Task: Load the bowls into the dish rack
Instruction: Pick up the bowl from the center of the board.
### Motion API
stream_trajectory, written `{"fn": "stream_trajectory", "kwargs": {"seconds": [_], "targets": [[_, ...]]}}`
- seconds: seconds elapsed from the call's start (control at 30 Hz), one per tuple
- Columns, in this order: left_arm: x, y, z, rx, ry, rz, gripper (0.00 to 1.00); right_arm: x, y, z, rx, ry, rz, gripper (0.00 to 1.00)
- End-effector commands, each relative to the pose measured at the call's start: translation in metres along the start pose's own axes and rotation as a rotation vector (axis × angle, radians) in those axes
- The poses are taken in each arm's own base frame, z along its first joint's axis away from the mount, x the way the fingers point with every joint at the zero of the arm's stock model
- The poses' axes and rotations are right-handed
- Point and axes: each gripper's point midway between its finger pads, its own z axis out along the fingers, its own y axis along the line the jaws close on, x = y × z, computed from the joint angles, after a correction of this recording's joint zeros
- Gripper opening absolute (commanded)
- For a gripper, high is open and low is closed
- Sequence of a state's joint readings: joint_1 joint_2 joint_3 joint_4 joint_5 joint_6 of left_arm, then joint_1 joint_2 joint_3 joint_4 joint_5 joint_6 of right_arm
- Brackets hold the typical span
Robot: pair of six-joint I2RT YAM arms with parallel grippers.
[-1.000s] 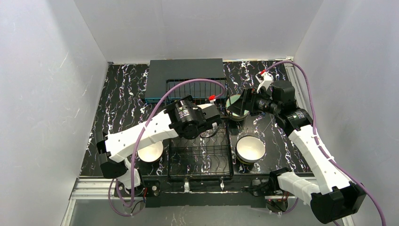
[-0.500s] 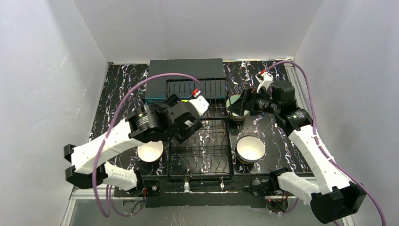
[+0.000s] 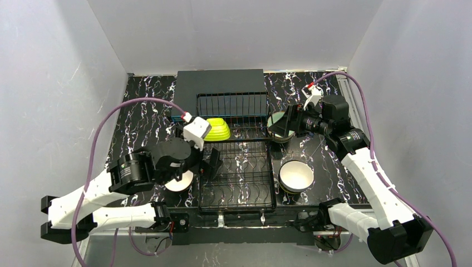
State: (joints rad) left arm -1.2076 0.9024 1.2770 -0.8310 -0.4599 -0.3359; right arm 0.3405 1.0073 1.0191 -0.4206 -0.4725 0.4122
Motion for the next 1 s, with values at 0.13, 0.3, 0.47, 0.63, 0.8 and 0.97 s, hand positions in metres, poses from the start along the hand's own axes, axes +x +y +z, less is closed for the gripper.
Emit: {"fn": "stream_trajectory", "kwargs": {"seconds": [0.13, 0.3, 0.47, 0.63, 0.8, 0.97], "targets": [[0.025, -0.004, 0.005, 0.021, -0.041, -0.271, 0.98, -0.016, 0.011, -0.007, -0.027, -0.045, -0.035, 0.99], [0.064, -0.003, 0.019, -0.012, 0.032, -0.343, 0.98, -0.015, 0.011, -0.007, -0.027, -0.043, -0.037, 0.99], [0.100, -0.005, 0.038, -0.055, 0.118, -0.382, 0.98, -0.013, 0.009, -0.007, -0.019, -0.037, -0.036, 0.99], [0.123, -0.013, 0.060, -0.068, 0.167, -0.412, 0.98, -0.011, 0.008, -0.008, -0.011, -0.033, -0.041, 0.99], [0.136, -0.013, 0.075, -0.046, 0.185, -0.498, 0.98, -0.008, 0.005, -0.008, -0.006, -0.027, -0.036, 0.99], [0.147, 0.004, 0.081, -0.044, 0.191, -0.634, 0.98, -0.007, 0.005, -0.007, -0.005, -0.023, -0.036, 0.99]]}}
